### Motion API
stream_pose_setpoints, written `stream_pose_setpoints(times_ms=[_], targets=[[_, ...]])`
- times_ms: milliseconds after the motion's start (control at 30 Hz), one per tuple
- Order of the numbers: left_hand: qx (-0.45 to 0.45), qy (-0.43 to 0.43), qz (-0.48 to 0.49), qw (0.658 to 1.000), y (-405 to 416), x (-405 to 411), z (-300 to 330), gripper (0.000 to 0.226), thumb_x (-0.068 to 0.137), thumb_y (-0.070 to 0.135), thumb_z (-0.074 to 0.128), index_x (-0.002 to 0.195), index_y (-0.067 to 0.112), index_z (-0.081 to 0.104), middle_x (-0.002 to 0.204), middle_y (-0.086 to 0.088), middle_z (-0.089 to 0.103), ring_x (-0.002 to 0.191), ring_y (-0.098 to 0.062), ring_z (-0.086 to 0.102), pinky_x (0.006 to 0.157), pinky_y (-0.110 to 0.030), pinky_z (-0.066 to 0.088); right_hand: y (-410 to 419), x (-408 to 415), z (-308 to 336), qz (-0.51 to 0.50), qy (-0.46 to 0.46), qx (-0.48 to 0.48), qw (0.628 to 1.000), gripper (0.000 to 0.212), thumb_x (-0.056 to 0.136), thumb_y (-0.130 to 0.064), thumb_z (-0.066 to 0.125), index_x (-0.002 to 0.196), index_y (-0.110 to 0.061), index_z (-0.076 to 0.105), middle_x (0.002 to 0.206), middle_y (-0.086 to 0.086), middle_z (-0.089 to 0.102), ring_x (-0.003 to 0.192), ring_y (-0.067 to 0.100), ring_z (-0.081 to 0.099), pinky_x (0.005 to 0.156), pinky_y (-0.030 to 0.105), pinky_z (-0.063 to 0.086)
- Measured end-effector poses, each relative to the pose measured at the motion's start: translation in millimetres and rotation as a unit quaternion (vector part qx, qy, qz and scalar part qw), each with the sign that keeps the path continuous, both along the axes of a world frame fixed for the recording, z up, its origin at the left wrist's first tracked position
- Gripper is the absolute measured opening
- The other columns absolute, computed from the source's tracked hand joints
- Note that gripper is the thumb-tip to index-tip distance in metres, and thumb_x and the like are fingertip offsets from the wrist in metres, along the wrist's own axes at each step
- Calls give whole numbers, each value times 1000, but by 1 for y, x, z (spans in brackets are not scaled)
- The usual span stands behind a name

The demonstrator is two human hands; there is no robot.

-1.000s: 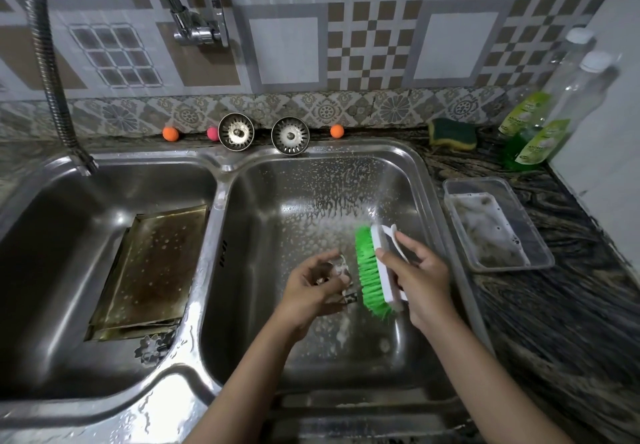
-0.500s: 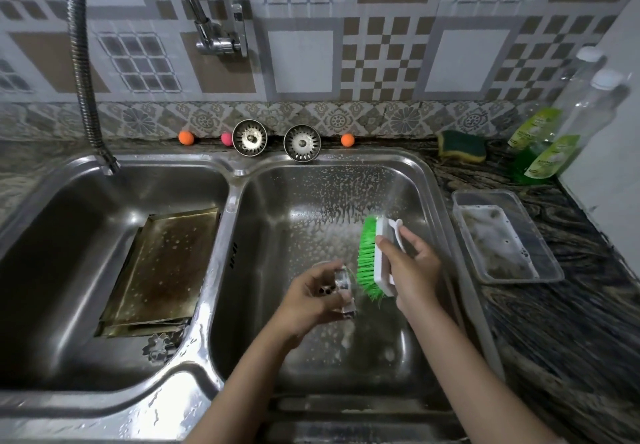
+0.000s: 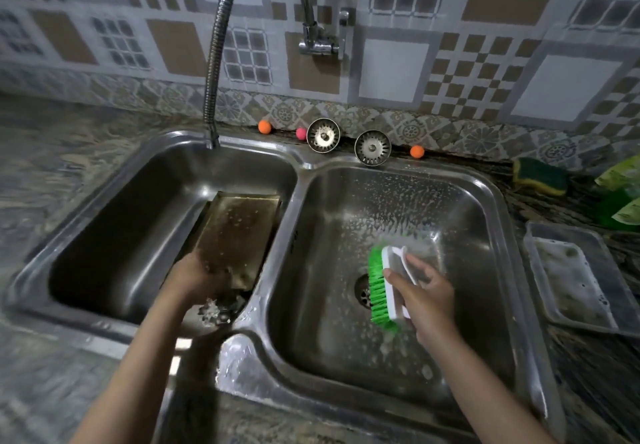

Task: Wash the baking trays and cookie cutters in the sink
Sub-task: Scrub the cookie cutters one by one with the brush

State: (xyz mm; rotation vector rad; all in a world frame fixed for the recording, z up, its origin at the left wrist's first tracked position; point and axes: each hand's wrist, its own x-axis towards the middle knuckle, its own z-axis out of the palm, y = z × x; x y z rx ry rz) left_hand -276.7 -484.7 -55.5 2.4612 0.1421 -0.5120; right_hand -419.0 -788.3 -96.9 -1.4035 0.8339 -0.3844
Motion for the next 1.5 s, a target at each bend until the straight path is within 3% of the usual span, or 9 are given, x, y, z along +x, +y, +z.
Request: stream_pose_setpoints(times_ms=[133,267,400,500,600,733,800,1233,1500], targets=[[71,81,-36,993,13,4,-34,17,71,14,77,83,13,64,72,-9,68,59,-22,67,43,-27,50,14,-1,0,25,6,-9,1000,49,67,-12,84,110,-27,66,112,2,66,100,20,65,88,46,55],[65,110,-45,991,11,4,-42,38,72,14,77,105,3,60,90,-14,69,75,-29,71,58,-34,57,22,-6,-1,48,7,-15,999,48,68,-11,84,107,-30,65,111,3,67,99,19,65,85,40,56],[119,3,-100,988,-2,-9,-29,63,86,28,64,141,15,36,137,-11,51,118,-28,53,88,-34,46,21,-16,1,56,4,-23,998,51,70,-10,82,116,-22,65,111,0,66,97,14,64,77,27,53],[49,-102,-124,986,-22,-32,-15,60,92,32,54,146,19,32,146,-13,38,132,-31,39,108,-42,37,21,-25,3,58,4,-30,998,53,68,-12,84,117,-21,65,111,-2,65,94,10,63,70,22,50],[38,-134,-206,969,-44,-53,-9,62,95,37,49,149,16,25,158,-7,16,146,-26,13,118,-47,16,18,-36,8,55,5,-56,997,55,68,-14,84,119,-20,64,108,-2,66,90,7,62,62,15,45],[114,-117,-283,945,-56,-70,-29,77,96,48,38,152,9,2,160,-8,-12,148,-25,-7,117,-49,4,12,-59,20,44,9,-108,993,57,67,-15,85,120,-18,64,98,-6,65,82,-2,60,61,14,43],[161,-141,-296,931,-56,-74,-38,84,96,53,34,151,5,-7,158,-12,-18,147,-28,-11,118,-47,4,7,-72,25,39,12,-138,990,60,64,-17,87,119,-19,64,103,-3,67,85,4,63,66,20,48],[172,-178,-296,922,-56,-74,-42,92,91,59,40,151,2,-1,159,-14,-10,148,-28,-5,118,-48,8,-83,-184,66,-9,154,-309,938,65,68,-17,85,127,-13,60,131,9,57,119,28,52,89,40,47],[168,-180,-284,927,-58,-75,-44,94,90,58,45,151,3,1,160,-13,-8,148,-27,-5,118,-48,6,-110,-202,48,24,210,-327,921,71,82,-25,73,144,-17,39,147,9,40,131,32,40,99,45,42]])
